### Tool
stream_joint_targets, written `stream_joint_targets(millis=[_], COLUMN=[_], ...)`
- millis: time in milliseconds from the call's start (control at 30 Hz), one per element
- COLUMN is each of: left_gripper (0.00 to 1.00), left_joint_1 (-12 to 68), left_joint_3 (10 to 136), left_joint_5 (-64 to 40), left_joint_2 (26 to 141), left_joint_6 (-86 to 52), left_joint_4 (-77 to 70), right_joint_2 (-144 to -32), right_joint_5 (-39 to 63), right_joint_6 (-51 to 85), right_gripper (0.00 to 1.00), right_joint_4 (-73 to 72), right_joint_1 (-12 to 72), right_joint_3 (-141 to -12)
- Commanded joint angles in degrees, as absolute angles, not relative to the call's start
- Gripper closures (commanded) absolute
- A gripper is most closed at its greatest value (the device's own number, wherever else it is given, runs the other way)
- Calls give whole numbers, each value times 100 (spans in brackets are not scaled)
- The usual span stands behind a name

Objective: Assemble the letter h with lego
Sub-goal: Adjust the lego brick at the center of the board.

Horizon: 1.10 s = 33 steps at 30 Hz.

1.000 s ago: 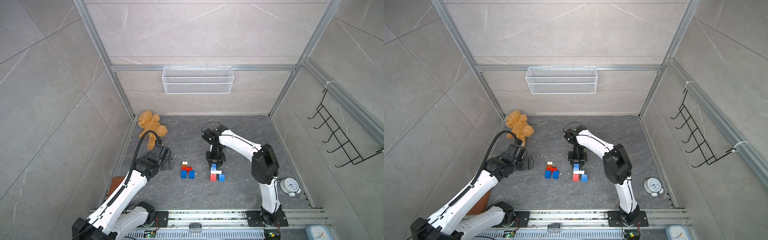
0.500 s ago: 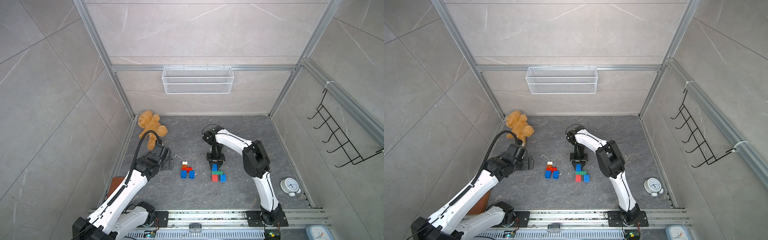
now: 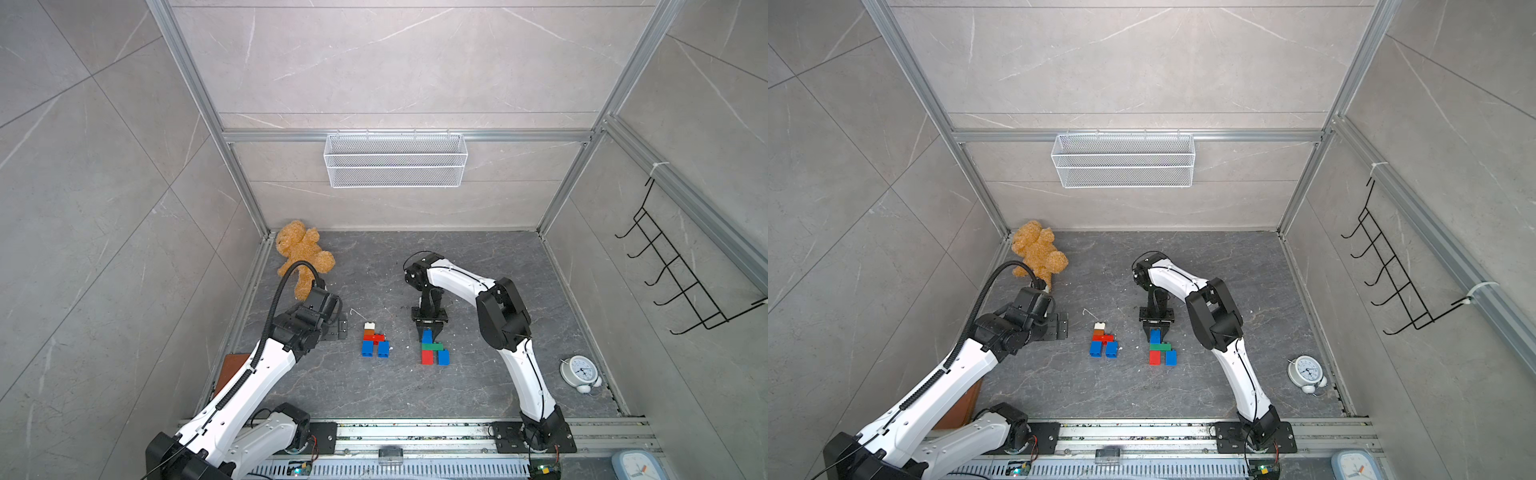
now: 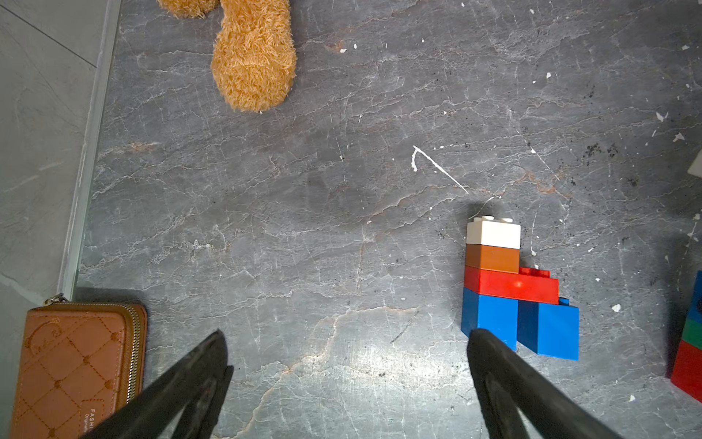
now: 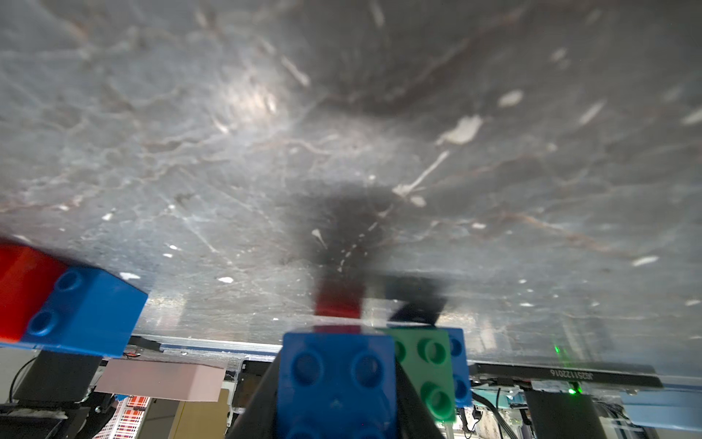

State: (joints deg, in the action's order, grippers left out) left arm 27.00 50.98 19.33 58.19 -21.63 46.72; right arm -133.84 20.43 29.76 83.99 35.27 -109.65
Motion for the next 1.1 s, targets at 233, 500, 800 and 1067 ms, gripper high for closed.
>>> stream_joint_targets(millis=[233, 500, 800, 1067], left_gripper=[0, 0, 0, 0], left_joint_1=[2689, 2689, 2688, 2698], left_joint_3=[5242, 5223, 5181, 4524], left_joint_5=[1855, 1981, 2257, 2866], left_joint_2=[5817, 5757, 5538, 4563], left_joint_6=[-2030, -2035, -2113, -2405], left_joint_4=[4711, 4711, 4656, 3936], right_joint_2=[-13614, -13172, -10935, -7791], right_joint_5=[2041, 1864, 870, -188], right_joint_6=[2815, 2752, 2707, 2578], right_gripper=[55, 52, 32, 0], right_joint_4=[8499, 8524, 7924, 5649], right_joint_1=[3490, 3364, 3331, 3332], right_joint_3=[-11162, -11468, -11250, -8121])
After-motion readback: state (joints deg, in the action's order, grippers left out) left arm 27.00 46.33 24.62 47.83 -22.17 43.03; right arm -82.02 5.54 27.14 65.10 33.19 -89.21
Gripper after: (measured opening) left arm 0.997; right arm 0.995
